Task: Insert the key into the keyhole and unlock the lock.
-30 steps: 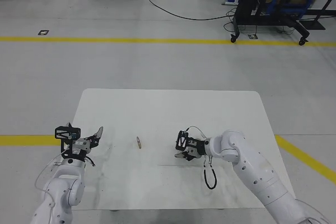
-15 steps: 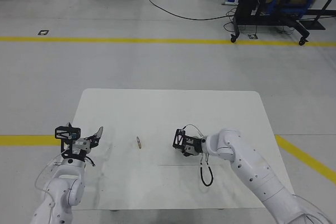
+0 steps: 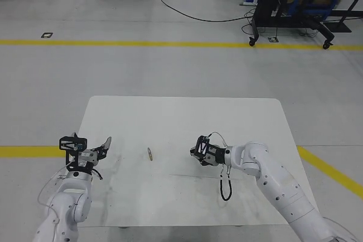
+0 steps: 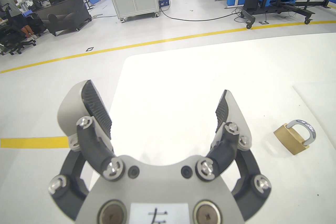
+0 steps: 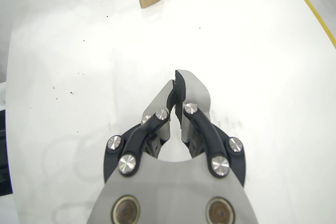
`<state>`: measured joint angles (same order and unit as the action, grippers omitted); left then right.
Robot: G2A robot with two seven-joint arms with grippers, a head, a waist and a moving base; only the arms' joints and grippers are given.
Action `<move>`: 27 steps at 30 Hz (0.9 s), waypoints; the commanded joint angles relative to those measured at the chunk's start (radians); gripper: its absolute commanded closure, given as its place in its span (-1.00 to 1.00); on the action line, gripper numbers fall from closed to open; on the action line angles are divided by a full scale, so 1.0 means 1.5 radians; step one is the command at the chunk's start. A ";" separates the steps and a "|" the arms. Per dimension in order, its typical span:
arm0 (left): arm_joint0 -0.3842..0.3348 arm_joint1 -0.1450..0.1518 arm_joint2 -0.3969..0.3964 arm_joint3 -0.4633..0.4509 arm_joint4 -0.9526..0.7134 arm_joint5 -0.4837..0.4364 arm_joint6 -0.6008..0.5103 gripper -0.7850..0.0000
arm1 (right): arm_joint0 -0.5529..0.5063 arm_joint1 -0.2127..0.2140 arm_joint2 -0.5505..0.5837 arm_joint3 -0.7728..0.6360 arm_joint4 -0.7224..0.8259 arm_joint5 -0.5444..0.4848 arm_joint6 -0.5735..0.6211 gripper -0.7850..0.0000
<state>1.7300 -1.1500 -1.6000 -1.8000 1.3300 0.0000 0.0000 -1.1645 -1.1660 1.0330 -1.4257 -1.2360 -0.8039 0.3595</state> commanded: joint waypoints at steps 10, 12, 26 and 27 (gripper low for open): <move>0.000 0.000 0.000 0.000 0.000 0.000 0.000 -1.00 | -0.018 -0.002 0.024 -0.007 0.095 0.005 -0.120 1.00; 0.000 0.000 0.000 0.000 0.000 0.000 0.000 -1.00 | -0.016 -0.002 0.035 -0.001 0.138 -0.011 -0.158 1.00; -0.003 -0.006 0.007 -0.017 -0.152 -0.051 0.011 -1.00 | -0.023 -0.004 0.046 0.010 0.221 -0.036 -0.209 1.00; -0.004 -0.007 -0.001 -0.018 -0.202 -0.072 0.018 -1.00 | -0.025 -0.005 0.044 0.018 0.243 -0.038 -0.221 1.00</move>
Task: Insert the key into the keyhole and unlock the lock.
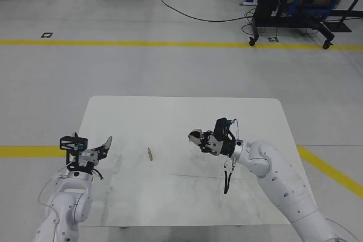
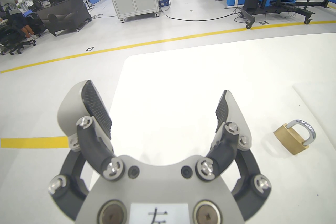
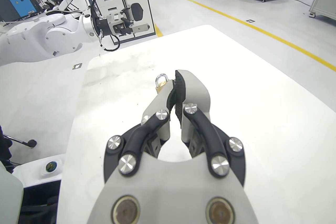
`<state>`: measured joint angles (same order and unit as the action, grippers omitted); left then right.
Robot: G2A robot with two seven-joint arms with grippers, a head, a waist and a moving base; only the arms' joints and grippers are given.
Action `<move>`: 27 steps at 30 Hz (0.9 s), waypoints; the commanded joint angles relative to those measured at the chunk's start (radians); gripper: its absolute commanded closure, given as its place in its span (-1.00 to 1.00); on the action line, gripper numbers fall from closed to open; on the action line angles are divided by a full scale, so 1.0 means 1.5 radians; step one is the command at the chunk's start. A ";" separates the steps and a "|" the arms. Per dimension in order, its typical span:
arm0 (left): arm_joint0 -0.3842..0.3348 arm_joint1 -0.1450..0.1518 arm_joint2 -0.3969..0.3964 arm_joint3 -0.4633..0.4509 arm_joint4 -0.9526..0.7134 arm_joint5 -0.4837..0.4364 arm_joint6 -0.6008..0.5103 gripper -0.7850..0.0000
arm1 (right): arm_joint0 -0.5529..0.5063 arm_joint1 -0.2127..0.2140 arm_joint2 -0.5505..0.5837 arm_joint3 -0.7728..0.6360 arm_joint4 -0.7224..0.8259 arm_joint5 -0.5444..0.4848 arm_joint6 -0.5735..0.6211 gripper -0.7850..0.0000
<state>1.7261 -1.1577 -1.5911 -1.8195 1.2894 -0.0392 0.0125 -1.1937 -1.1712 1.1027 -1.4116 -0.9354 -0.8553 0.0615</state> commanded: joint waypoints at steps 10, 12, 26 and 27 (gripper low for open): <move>-0.103 -0.006 0.041 0.006 -0.843 -0.206 -0.316 -1.00 | -0.017 -0.011 -0.007 0.040 0.303 -0.048 -0.058 1.00; -0.139 -0.007 0.052 0.028 -1.011 -0.170 -0.409 -1.00 | -0.030 -0.008 0.002 0.031 0.337 -0.053 -0.052 1.00; -0.187 -0.006 0.088 0.067 -1.064 -0.102 -0.485 -1.00 | -0.048 -0.010 -0.007 0.019 0.409 -0.026 -0.033 1.00; -0.189 -0.006 0.098 0.059 -1.018 -0.115 -0.474 -1.00 | -0.045 -0.012 -0.015 0.022 0.428 -0.013 -0.024 1.00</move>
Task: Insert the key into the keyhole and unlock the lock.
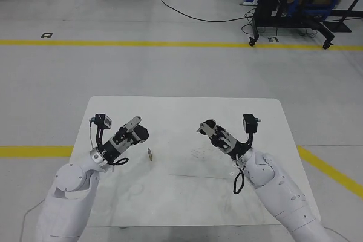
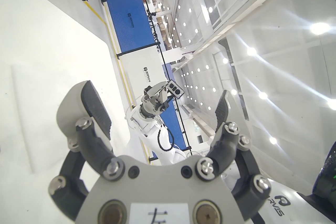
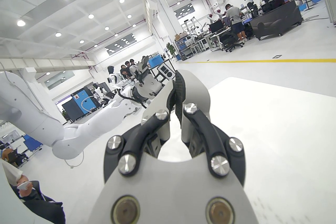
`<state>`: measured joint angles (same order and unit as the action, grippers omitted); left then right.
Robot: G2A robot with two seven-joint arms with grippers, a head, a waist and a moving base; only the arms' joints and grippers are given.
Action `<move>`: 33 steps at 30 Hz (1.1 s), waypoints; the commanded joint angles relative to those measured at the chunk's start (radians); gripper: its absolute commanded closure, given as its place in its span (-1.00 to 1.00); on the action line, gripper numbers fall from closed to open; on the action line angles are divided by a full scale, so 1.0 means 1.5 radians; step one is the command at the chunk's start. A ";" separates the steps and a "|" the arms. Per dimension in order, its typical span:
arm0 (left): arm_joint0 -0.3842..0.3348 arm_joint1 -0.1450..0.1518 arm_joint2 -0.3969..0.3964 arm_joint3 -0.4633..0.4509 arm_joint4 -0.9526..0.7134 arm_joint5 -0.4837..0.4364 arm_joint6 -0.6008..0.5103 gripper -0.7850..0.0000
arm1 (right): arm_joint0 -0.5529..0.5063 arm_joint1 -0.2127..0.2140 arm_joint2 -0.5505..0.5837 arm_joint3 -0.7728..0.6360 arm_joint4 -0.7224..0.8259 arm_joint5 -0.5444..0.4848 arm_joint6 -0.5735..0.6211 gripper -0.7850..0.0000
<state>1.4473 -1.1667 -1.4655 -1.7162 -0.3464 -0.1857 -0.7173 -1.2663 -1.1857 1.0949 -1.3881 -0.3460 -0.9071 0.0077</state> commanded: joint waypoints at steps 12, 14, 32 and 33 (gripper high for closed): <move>0.023 -0.005 0.159 -0.139 0.839 -0.172 0.347 -1.00 | 0.022 -0.017 -0.053 0.034 0.291 0.064 0.107 1.00; 0.025 -0.005 0.169 -0.136 0.914 -0.165 0.376 -1.00 | 0.018 -0.017 -0.049 0.033 0.327 0.069 0.118 1.00; 0.021 -0.010 0.215 -0.093 1.181 -0.061 0.514 -0.68 | 0.019 -0.021 -0.051 0.046 0.464 0.117 0.269 1.00; 0.020 -0.010 0.216 -0.091 1.185 -0.058 0.516 -0.64 | 0.020 -0.021 -0.052 0.046 0.466 0.120 0.277 1.00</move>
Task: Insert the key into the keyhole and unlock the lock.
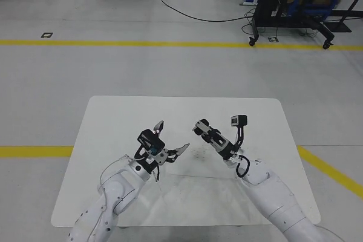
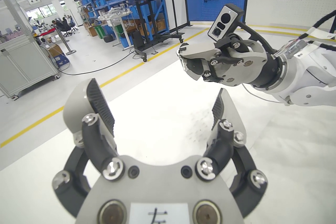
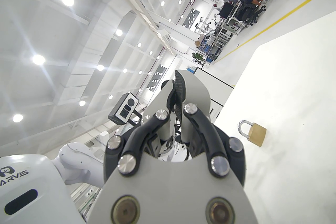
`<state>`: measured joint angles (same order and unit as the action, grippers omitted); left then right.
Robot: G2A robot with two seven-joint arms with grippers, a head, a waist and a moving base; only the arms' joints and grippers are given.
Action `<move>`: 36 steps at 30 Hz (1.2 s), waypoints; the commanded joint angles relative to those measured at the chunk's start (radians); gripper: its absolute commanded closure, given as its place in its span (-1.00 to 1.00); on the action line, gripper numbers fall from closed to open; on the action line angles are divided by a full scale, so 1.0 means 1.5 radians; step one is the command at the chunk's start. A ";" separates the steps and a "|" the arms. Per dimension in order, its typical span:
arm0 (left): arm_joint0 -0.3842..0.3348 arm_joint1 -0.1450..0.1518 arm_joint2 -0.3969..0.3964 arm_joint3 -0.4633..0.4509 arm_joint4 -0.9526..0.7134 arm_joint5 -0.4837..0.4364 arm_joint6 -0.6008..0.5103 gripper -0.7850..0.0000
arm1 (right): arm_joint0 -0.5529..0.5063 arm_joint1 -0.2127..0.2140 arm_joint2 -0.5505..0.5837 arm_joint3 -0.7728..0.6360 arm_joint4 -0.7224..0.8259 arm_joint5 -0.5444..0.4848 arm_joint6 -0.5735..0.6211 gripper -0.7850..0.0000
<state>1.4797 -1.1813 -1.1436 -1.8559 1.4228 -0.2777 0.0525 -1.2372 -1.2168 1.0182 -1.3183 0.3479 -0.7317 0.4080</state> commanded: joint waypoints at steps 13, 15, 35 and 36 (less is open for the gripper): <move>-0.008 -0.003 0.011 0.017 0.025 0.010 0.007 -0.55 | 0.006 -0.005 -0.002 0.001 0.004 0.012 0.048 1.00; -0.008 -0.004 0.010 0.019 0.024 0.011 0.007 -0.58 | 0.006 -0.006 -0.002 0.000 0.003 0.014 0.053 1.00; -0.008 -0.006 -0.011 0.022 0.010 0.031 0.017 -0.46 | 0.002 -0.011 0.007 -0.005 0.004 0.013 0.079 1.00; -0.007 -0.006 -0.010 0.022 0.013 0.025 0.015 -0.49 | 0.002 -0.011 0.009 -0.004 0.004 0.013 0.078 1.00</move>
<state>1.4674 -1.1904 -1.1599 -1.8217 1.4386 -0.2289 0.0774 -1.2348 -1.2329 1.0290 -1.3257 0.3531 -0.7108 0.5267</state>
